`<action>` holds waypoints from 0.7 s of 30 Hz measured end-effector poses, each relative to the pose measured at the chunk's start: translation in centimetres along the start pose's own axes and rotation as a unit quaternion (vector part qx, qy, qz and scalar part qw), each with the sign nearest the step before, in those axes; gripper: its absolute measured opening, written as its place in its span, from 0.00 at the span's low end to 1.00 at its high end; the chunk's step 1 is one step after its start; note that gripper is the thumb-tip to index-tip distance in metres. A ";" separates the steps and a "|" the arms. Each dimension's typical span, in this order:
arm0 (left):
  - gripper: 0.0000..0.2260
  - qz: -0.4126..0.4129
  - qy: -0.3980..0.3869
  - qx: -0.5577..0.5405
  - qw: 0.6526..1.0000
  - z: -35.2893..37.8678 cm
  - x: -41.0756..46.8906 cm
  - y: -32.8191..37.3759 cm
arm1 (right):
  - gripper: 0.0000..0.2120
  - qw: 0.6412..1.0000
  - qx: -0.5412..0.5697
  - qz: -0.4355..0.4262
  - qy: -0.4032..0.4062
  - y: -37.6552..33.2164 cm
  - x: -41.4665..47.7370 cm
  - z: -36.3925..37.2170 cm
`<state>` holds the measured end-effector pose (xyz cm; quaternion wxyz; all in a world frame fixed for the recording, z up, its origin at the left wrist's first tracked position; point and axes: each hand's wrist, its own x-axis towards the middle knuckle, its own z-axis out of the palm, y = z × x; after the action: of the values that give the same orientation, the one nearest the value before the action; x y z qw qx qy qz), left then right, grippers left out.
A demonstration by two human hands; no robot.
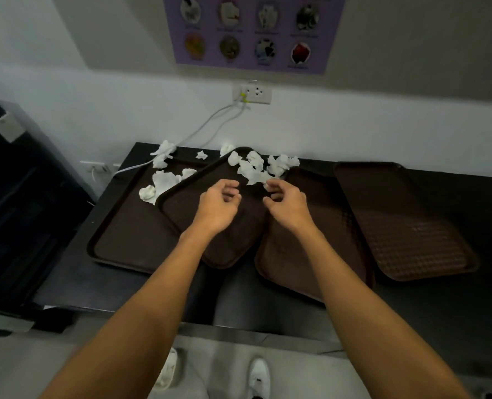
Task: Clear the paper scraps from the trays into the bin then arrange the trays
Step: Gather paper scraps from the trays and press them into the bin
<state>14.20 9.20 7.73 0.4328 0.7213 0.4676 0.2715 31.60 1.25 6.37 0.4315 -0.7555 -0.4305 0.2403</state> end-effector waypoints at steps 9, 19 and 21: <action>0.13 -0.034 0.008 -0.001 0.999 3.8 5.6 -1.0 | 0.26 0.995 -0.090 0.026 -0.032 5.2 9.1 1.0; 0.13 -0.064 0.022 -0.005 0.998 5.1 6.9 -4.2 | 0.26 0.901 -0.416 -0.061 -0.109 8.8 15.0 4.9; 0.12 -0.070 0.031 -0.006 0.997 5.0 6.9 -4.8 | 0.23 0.897 -0.424 -0.097 -0.079 9.5 14.8 5.5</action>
<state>18.97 14.47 1.04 0.4403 0.6753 0.5287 0.2657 39.40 13.90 -4.51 0.0563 -0.7998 -0.5954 0.0510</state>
